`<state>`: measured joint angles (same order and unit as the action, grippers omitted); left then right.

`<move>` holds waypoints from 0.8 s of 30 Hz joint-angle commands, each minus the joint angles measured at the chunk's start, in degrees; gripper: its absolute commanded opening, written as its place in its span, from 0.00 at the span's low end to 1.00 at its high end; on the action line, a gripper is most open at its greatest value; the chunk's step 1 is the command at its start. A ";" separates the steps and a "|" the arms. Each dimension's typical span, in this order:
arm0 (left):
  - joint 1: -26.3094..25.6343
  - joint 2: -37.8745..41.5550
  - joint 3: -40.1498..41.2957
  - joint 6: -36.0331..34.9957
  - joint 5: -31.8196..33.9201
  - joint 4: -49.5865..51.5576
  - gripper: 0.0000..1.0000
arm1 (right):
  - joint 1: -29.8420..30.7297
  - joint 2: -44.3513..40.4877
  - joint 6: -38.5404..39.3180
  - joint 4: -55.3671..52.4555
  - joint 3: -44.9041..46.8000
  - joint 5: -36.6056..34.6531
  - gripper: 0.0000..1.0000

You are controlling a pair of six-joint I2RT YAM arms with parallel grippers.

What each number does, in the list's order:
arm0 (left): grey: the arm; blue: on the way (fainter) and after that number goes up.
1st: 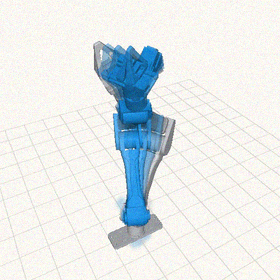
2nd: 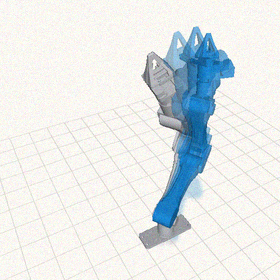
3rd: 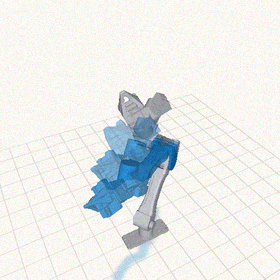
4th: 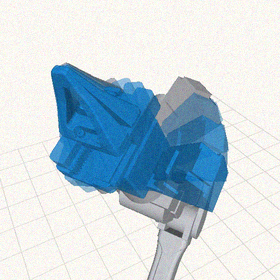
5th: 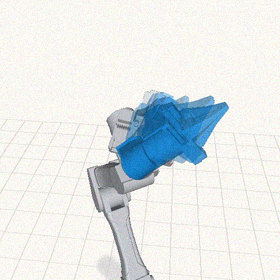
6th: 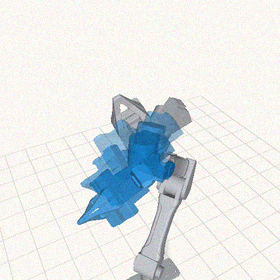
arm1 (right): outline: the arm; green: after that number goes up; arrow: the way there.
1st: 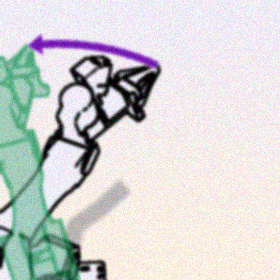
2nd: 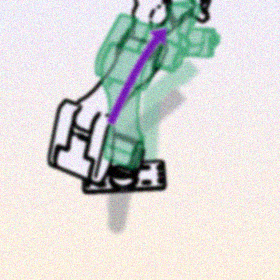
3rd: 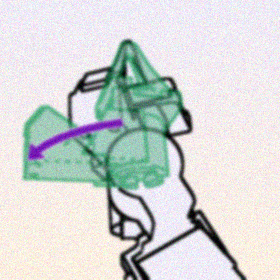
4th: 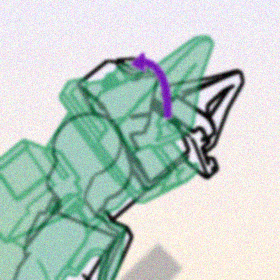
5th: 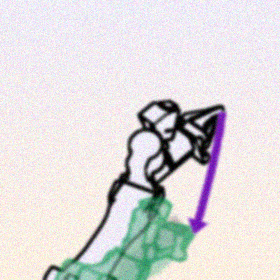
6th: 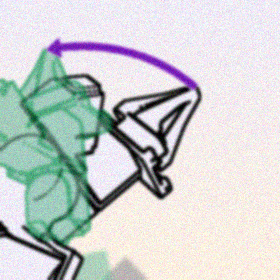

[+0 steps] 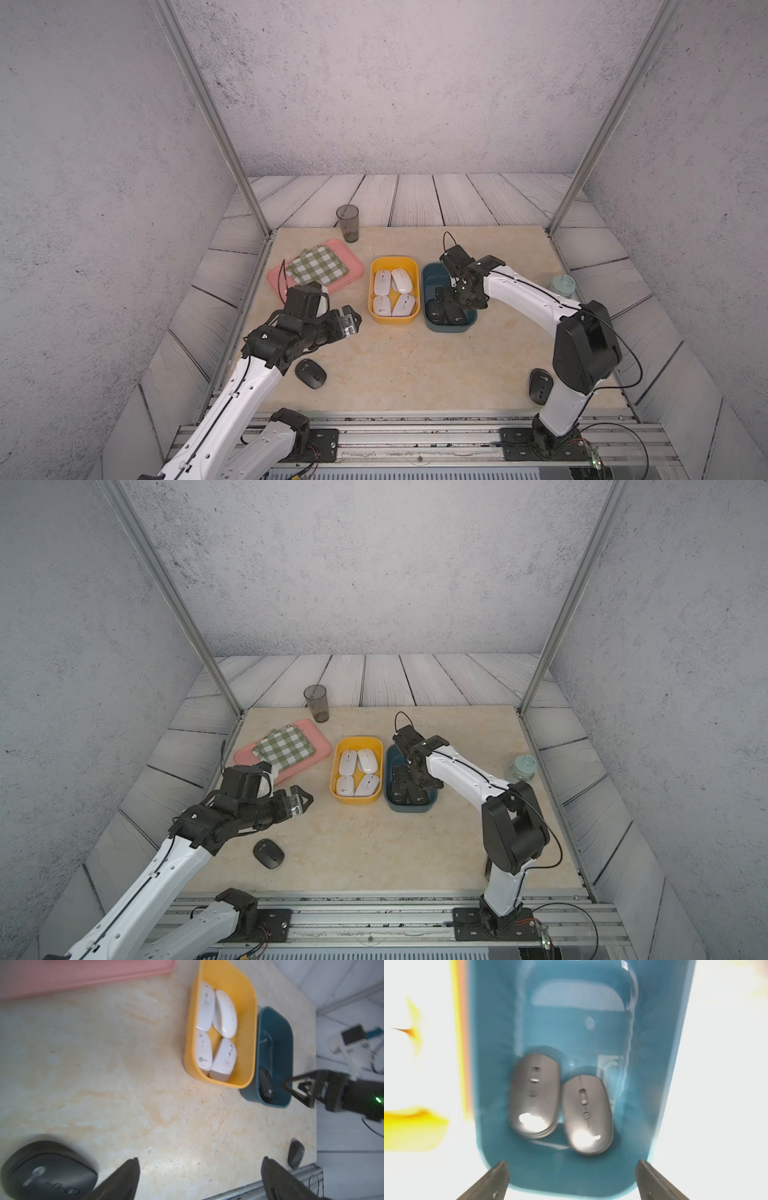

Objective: Place the mice by color into the storage box
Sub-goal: Place the mouse in the storage box.

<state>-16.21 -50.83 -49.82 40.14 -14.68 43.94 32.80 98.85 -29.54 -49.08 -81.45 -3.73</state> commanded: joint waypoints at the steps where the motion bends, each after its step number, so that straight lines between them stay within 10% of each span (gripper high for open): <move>1: 9.63 -0.12 2.30 2.10 -3.03 5.89 0.98 | 0.67 -6.25 0.05 1.73 1.92 4.90 0.99; 9: 27.19 -6.47 5.26 1.38 -3.91 10.30 0.98 | 1.13 -15.42 1.51 3.37 8.86 7.28 0.99; 24: 26.86 -20.89 9.42 -1.83 -4.49 1.19 0.98 | 1.13 -16.10 3.52 7.48 13.53 12.03 0.99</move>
<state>11.03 -71.31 -40.97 38.98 -19.88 46.17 33.80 83.99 -26.94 -42.37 -68.84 6.83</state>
